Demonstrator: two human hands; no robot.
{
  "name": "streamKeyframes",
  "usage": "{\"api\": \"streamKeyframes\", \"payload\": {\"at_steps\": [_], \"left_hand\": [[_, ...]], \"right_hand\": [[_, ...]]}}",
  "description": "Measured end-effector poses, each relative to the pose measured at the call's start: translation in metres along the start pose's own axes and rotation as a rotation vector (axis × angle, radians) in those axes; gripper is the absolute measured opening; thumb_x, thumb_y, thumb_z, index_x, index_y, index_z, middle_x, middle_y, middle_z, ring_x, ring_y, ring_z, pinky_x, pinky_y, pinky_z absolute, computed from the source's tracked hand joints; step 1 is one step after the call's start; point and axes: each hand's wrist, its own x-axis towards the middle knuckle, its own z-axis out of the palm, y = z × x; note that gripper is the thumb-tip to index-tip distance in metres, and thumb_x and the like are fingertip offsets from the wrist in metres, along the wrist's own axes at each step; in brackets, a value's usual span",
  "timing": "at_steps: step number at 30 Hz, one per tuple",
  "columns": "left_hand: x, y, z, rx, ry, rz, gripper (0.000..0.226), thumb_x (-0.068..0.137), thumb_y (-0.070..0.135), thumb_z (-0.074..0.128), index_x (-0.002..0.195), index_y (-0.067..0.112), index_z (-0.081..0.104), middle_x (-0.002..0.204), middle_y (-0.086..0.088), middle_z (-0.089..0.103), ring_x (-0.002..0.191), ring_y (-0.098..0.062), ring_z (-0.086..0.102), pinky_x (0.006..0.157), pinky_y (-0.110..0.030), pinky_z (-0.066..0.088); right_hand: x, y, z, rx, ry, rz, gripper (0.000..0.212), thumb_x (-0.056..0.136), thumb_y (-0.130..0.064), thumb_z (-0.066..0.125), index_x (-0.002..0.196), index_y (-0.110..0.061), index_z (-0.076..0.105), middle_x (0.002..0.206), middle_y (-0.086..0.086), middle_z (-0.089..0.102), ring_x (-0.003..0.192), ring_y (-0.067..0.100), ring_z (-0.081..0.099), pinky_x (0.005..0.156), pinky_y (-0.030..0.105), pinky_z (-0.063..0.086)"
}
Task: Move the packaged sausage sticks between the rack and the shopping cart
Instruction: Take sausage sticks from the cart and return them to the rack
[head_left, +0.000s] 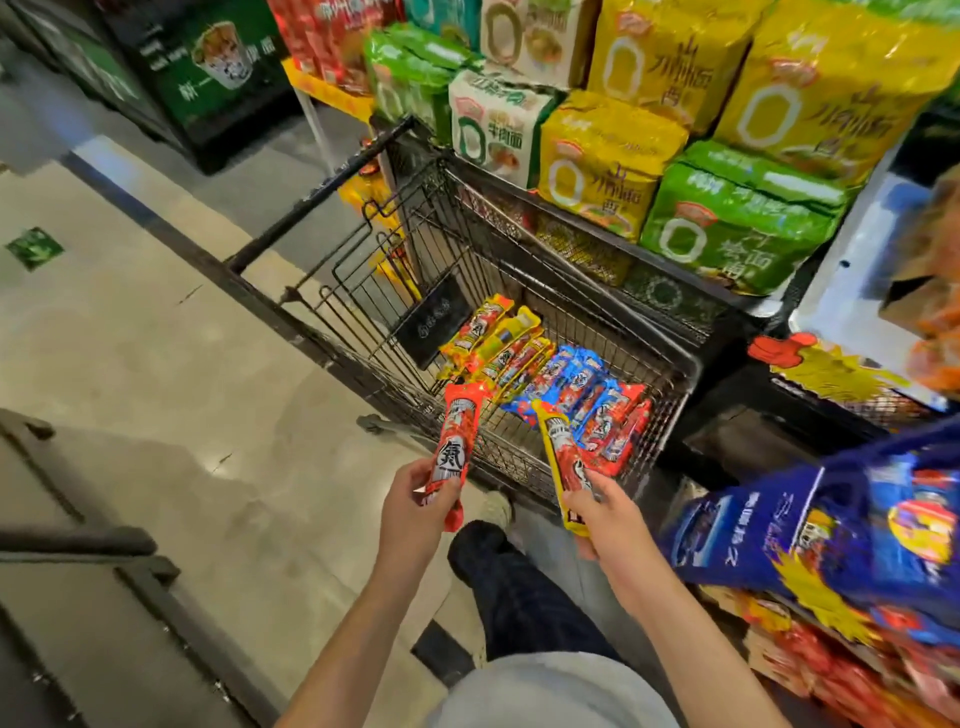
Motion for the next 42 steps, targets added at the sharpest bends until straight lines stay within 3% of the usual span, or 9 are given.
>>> {"api": "streamKeyframes", "payload": {"at_steps": [6, 12, 18, 23, 27, 31, 34, 38, 42], "left_hand": [[0.094, 0.021, -0.017, 0.035, -0.056, -0.048, 0.026, 0.088, 0.017, 0.069, 0.111, 0.021, 0.059, 0.102, 0.008, 0.065, 0.085, -0.003, 0.062, 0.061, -0.012, 0.046], [0.188, 0.064, -0.044, 0.090, -0.081, -0.041, 0.022, 0.087, 0.016, 0.069, 0.107, 0.023, 0.062, 0.103, 0.004, 0.068, 0.092, -0.012, 0.064, 0.068, -0.022, 0.049], [0.256, 0.096, -0.050, 0.091, -0.111, -0.045, 0.024, 0.089, 0.012, 0.067, 0.110, 0.018, 0.056, 0.099, 0.008, 0.064, 0.082, 0.003, 0.062, 0.062, -0.010, 0.050], [0.305, 0.094, -0.047, 0.044, -0.190, -0.125, 0.023, 0.091, 0.009, 0.064, 0.112, 0.012, 0.055, 0.096, -0.001, 0.066, 0.061, 0.006, 0.063, 0.054, -0.014, 0.052], [0.342, 0.087, -0.041, 0.036, -0.244, -0.168, 0.029, 0.089, 0.013, 0.067, 0.116, 0.011, 0.058, 0.102, -0.005, 0.068, 0.071, -0.002, 0.067, 0.056, -0.016, 0.052], [0.375, 0.082, -0.042, 0.061, -0.336, -0.206, 0.027, 0.088, 0.016, 0.069, 0.113, 0.018, 0.059, 0.108, -0.005, 0.068, 0.079, -0.006, 0.068, 0.056, -0.016, 0.050], [0.396, 0.078, -0.051, 0.083, -0.381, -0.238, 0.026, 0.089, 0.013, 0.068, 0.112, 0.019, 0.058, 0.105, -0.008, 0.067, 0.063, -0.004, 0.065, 0.051, -0.019, 0.049], [0.426, 0.070, -0.061, 0.095, -0.339, -0.228, 0.028, 0.089, 0.013, 0.067, 0.114, 0.020, 0.058, 0.106, 0.000, 0.066, 0.069, 0.004, 0.066, 0.056, -0.013, 0.051], [0.447, 0.059, -0.061, 0.112, -0.377, -0.217, 0.030, 0.089, 0.011, 0.066, 0.116, 0.020, 0.056, 0.110, 0.003, 0.064, 0.076, 0.010, 0.064, 0.054, -0.009, 0.049]], "right_hand": [[0.076, -0.027, 0.055, 0.049, 0.023, 0.047, 0.037, 0.091, -0.019, 0.063, 0.124, -0.030, 0.050, 0.085, -0.004, 0.054, 0.057, 0.011, 0.041, 0.048, 0.025, 0.030], [0.144, -0.079, 0.116, 0.015, 0.066, 0.072, 0.063, 0.089, -0.036, 0.065, 0.145, -0.025, 0.039, 0.108, 0.002, 0.049, 0.060, 0.008, 0.040, 0.046, 0.022, 0.034], [0.205, -0.130, 0.155, -0.130, 0.074, 0.039, 0.065, 0.088, -0.046, 0.064, 0.145, -0.029, 0.039, 0.138, 0.003, 0.050, 0.096, 0.019, 0.055, 0.064, 0.028, 0.044], [0.262, -0.141, 0.190, -0.193, 0.089, 0.075, 0.074, 0.081, -0.055, 0.066, 0.145, -0.026, 0.039, 0.136, 0.005, 0.051, 0.079, 0.016, 0.048, 0.070, 0.031, 0.043], [0.322, -0.144, 0.219, -0.253, 0.144, 0.075, 0.069, 0.085, -0.044, 0.069, 0.144, -0.024, 0.038, 0.132, 0.005, 0.056, 0.061, 0.012, 0.048, 0.053, 0.026, 0.041], [0.388, -0.144, 0.247, -0.310, 0.197, 0.056, 0.069, 0.088, -0.037, 0.065, 0.148, -0.033, 0.032, 0.122, 0.007, 0.060, 0.089, 0.026, 0.062, 0.070, 0.031, 0.045], [0.480, -0.098, 0.258, -0.355, 0.193, 0.074, 0.077, 0.076, -0.046, 0.059, 0.145, -0.048, 0.025, 0.141, 0.012, 0.051, 0.113, 0.030, 0.059, 0.083, 0.033, 0.052], [0.495, -0.109, 0.289, -0.352, 0.222, 0.126, 0.074, 0.089, -0.008, 0.052, 0.153, -0.023, 0.018, 0.143, 0.016, 0.045, 0.124, 0.035, 0.051, 0.086, 0.026, 0.039], [0.521, -0.093, 0.299, -0.382, 0.294, 0.185, 0.060, 0.094, -0.003, 0.049, 0.149, -0.008, 0.024, 0.141, 0.019, 0.046, 0.125, 0.037, 0.049, 0.091, 0.032, 0.042]]}}
